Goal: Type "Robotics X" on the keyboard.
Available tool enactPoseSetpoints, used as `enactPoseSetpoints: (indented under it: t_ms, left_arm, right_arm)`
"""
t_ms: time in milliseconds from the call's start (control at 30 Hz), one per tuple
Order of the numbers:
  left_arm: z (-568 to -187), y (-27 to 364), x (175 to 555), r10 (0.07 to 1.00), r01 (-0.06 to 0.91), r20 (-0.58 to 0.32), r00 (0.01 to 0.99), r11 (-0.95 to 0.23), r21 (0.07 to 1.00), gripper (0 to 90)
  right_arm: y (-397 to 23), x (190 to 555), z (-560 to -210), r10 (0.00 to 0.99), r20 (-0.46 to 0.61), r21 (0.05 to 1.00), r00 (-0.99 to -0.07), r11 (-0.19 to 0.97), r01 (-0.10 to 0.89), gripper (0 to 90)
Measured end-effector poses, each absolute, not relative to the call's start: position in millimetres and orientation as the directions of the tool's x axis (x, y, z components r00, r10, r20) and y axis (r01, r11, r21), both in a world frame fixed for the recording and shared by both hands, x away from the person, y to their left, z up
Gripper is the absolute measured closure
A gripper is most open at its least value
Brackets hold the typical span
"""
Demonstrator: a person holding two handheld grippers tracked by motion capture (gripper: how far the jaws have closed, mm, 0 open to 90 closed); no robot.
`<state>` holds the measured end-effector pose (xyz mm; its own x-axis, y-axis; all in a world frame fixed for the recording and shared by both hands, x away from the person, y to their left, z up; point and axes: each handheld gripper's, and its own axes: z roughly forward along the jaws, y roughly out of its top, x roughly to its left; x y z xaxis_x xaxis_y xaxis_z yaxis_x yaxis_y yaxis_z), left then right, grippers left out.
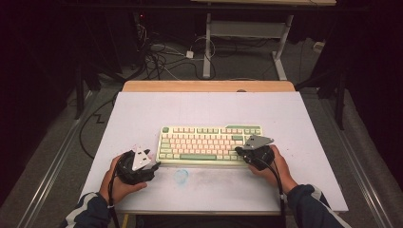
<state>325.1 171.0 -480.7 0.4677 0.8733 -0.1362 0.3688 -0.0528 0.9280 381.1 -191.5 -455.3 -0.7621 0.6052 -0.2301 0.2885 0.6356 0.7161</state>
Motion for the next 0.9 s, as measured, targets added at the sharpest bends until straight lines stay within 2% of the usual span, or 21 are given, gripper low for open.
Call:
enactPoseSetpoints:
  t_ms: [167,300,567,900]
  left_arm:
    - [-479,174,327,0.876,0.408,-0.153,0.458,-0.055,0.911,74.0]
    - [-476,173,328,0.87,0.422,-0.162,0.466,-0.057,0.905,86.6]
    - [-468,168,331,0.863,0.408,-0.147,0.483,-0.073,0.91,87.2]
    - [-462,154,344,0.842,0.437,-0.173,0.511,-0.081,0.896,87.1]
  right_arm:
    - [-192,381,-456,0.607,-0.232,0.718,-0.76,0.634,0.287,90.0]
    - [-192,381,-456,0.605,-0.235,0.721,-0.761,0.633,0.281,90.0]
    - [-192,380,-456,0.607,-0.234,0.72,-0.759,0.633,0.284,90.0]
    - [-191,380,-457,0.608,-0.237,0.72,-0.757,0.633,0.283,90.0]
